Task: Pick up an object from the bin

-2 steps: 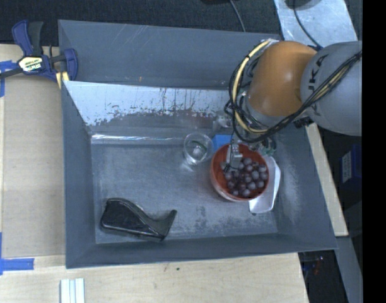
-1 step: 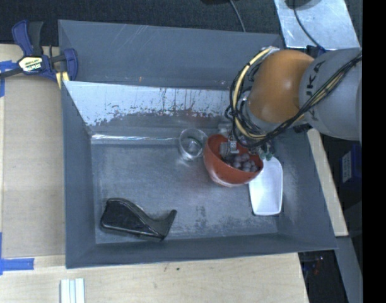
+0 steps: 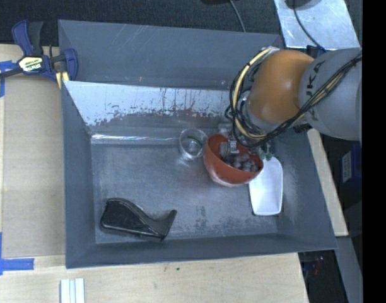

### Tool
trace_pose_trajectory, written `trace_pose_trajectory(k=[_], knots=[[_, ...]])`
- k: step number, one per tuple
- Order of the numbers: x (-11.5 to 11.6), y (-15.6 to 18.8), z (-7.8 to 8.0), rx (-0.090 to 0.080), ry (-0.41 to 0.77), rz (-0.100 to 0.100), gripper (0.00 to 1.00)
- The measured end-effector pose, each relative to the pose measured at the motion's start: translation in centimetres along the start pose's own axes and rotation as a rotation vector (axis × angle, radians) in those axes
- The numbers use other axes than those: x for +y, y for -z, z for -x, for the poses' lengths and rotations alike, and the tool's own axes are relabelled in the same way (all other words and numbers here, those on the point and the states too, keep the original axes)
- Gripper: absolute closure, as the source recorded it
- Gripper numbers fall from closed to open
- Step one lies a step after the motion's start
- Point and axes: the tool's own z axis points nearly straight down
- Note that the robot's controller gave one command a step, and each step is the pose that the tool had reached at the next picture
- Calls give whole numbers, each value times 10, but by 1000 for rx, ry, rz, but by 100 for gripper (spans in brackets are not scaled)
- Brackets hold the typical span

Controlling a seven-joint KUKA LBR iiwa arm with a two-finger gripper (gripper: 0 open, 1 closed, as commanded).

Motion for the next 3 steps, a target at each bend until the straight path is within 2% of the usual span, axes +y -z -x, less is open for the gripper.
trace_pose_trajectory(k=[1,2,3], knots=[[0,0,0,0,0,0,100],[10,-4,-17,-42,111,-3,100],[10,-4,-17,-42,111,-3,100]])
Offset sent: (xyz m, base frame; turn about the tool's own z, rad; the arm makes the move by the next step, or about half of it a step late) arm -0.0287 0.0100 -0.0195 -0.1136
